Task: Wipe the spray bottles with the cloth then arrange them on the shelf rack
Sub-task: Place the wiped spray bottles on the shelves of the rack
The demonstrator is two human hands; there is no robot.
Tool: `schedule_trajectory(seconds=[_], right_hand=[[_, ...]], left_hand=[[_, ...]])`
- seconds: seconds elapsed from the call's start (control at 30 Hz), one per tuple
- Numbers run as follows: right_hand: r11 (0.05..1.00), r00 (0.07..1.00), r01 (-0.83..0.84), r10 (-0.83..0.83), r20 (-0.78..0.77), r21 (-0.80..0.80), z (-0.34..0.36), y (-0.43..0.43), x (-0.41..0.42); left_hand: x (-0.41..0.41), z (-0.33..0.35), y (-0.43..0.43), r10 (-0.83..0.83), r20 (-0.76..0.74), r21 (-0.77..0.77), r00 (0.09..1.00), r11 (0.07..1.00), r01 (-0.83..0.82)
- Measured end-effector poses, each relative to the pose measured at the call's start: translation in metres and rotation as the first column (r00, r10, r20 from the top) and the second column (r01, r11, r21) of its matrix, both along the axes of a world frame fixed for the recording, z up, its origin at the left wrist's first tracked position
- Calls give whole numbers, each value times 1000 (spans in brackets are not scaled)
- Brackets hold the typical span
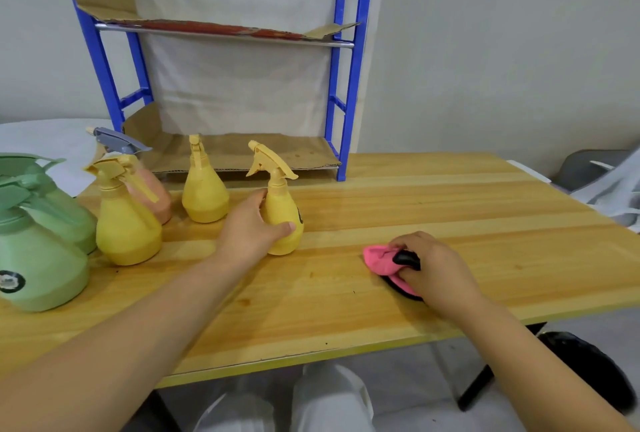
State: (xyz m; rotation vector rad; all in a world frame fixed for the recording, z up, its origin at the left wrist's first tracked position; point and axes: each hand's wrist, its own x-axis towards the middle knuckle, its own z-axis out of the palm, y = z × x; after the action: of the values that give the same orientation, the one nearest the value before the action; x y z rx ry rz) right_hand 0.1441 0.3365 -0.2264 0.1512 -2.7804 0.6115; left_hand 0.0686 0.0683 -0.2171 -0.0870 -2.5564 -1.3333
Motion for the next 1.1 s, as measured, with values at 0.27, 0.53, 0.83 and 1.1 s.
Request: schedule_trajectory(seconds=[0.27,0.53,0.83,1.1], right_hand=[[959,997,27,-47,-62,-280,10,5,4],[713,996,-68,88,-7,-698,54,13,18],[694,983,172,-166,78,-699,57,72,20],[908,905,414,-403,136,-63,7,91,17]], left_hand=[[35,-1,20,271,-254,82,929,963,-258],[61,41,95,-522,0,-202,853,835,511],[34,26,161,-595,173,447,785,758,475],[31,-9,189,-313,72,-345,947,883,318]])
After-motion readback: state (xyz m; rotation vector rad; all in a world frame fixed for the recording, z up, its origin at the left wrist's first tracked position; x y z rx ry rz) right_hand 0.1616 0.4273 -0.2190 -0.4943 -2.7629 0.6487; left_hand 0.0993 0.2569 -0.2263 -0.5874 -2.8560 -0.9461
